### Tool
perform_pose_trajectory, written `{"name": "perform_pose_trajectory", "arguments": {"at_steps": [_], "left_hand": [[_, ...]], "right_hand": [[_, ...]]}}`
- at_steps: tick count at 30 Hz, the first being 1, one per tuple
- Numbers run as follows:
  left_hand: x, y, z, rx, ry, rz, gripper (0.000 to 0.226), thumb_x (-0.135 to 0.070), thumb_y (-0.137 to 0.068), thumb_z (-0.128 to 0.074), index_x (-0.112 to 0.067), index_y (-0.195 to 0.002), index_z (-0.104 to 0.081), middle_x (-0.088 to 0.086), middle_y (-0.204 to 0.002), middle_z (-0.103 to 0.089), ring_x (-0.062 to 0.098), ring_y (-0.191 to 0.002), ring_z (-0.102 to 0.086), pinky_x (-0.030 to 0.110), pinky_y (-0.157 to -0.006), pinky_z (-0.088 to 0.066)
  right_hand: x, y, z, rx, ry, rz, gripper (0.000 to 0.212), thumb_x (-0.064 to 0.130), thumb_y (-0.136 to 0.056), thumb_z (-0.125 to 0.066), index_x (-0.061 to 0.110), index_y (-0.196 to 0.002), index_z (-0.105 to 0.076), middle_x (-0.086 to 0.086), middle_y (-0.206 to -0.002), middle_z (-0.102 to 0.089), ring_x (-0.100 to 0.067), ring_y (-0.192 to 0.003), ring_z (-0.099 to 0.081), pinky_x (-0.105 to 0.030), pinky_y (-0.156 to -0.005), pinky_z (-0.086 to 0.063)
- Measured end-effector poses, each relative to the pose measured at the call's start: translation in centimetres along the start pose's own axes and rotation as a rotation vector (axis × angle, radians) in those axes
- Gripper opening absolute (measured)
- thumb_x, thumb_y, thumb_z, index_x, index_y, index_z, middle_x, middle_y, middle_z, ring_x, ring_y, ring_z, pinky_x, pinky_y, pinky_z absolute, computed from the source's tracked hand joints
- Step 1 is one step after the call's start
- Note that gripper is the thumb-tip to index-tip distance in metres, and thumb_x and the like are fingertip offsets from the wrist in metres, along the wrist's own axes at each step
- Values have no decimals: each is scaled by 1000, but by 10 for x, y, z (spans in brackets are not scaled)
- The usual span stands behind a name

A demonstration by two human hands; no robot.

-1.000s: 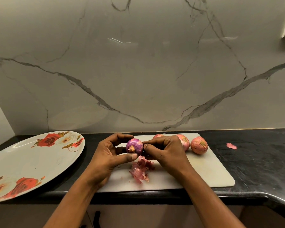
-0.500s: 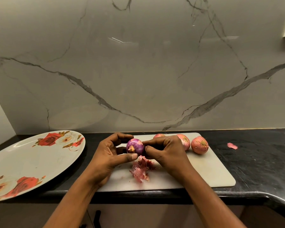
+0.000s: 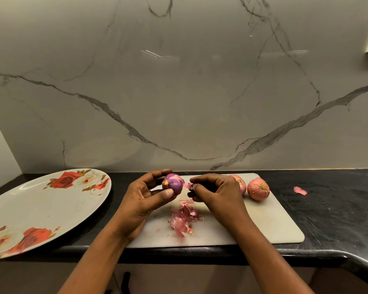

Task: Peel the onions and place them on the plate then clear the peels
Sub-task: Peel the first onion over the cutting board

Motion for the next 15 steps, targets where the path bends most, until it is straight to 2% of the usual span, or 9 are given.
{"name": "perform_pose_trajectory", "arguments": {"at_steps": [5, 8, 10, 13, 15], "left_hand": [[2, -1, -1, 13, 15, 7, 57, -3, -82, -75, -12, -137, -66, 14, -133, -70, 37, -118, -71, 40, -96, -62], [3, -2, 0, 19, -19, 2, 58, -2, -80, -77, -17, -136, -68, 12, -136, -68, 34, -122, -69, 41, -96, -62], [4, -1, 1, 31, -36, 2, 59, -1, -80, -77, -19, -136, -69, 10, -137, -68, 35, -124, -68, 43, -99, -61], [4, -1, 0, 52, -61, -16, 58, 0, -83, -77, -19, -137, -68, 11, -137, -68, 36, -124, -67, 48, -104, -58], [4, -1, -1, 59, -47, -16, 57, 0, -85, -75, -16, -139, -67, 13, -137, -68, 36, -125, -67, 46, -103, -58]], "right_hand": [[-4, -1, 2, -15, 20, -35, 20, -1, -93, -70, 12, -102, -83, -3, -82, -81, -18, -78, -80, -41, -79, -67], [-2, 0, 0, 11, 58, -25, 27, -4, -95, -65, 13, -106, -83, -1, -93, -82, -15, -84, -80, -38, -81, -67], [0, 1, 0, 12, -2, -44, 28, -3, -99, -60, 11, -114, -80, -4, -101, -81, -16, -89, -80, -40, -82, -67], [7, 5, -4, 80, -78, -40, 20, 10, -98, -72, 12, -117, -79, -4, -99, -82, -18, -89, -80, -39, -82, -67], [10, 7, -7, 121, -54, -6, 26, 18, -92, -81, 13, -118, -79, -2, -97, -83, -17, -88, -81, -35, -80, -67]]}}
Point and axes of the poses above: each hand's wrist, its own y-axis away from the middle knuckle, its own z-axis out of the back of the hand, x = y × z, the point moved 6 cm from there along -y, towards the middle knuckle
